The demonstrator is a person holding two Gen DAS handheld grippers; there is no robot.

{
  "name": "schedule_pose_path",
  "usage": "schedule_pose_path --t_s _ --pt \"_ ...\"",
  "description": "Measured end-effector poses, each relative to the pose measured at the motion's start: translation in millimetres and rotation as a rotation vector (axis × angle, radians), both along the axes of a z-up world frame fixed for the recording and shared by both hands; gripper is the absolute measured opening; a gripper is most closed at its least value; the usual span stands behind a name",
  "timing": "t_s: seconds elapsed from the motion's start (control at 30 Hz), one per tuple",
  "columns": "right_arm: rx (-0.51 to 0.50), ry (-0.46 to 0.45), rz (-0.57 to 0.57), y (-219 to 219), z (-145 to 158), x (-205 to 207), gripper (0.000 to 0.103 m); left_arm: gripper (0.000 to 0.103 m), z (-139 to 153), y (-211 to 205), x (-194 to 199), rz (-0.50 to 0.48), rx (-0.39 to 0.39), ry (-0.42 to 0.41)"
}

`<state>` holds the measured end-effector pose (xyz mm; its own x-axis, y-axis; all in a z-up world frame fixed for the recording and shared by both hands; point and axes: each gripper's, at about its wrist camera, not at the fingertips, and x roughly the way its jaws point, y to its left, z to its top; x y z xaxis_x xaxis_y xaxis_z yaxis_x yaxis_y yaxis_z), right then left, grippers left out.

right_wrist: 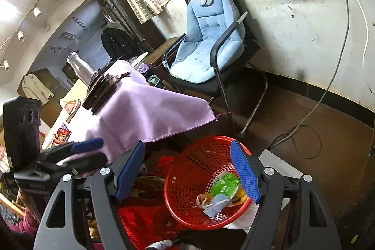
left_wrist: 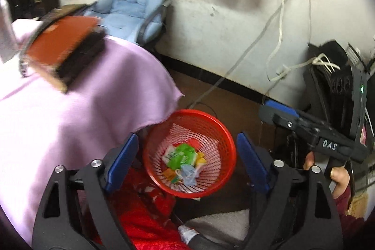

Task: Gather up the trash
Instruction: 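Move both tools back over the table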

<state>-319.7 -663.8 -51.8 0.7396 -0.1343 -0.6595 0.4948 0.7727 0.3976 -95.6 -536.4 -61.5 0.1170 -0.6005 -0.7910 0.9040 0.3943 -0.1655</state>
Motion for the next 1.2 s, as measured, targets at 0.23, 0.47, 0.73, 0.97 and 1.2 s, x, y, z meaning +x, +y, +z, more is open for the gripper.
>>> schedule_pose_path --t_s 0.23,0.47,0.73,0.97,1.2 --pt "-0.018 -0.021 0.061 22 16 13 0.074 0.087 19 39 19 0.11 -0.039 -0.052" --pt "-0.036 -0.032 0.186 64 35 49 0.075 0.088 40 93 41 0.224 -0.097 -0.078" --pt "-0.068 -0.043 0.378 135 57 115 0.081 0.094 65 201 85 0.466 -0.145 -0.156" --pt "-0.066 -0.023 0.518 197 62 171 0.086 0.096 72 316 137 0.746 -0.115 -0.212" --pt "-0.046 0.014 0.634 249 55 233 0.089 0.096 59 416 193 0.978 -0.013 -0.226"
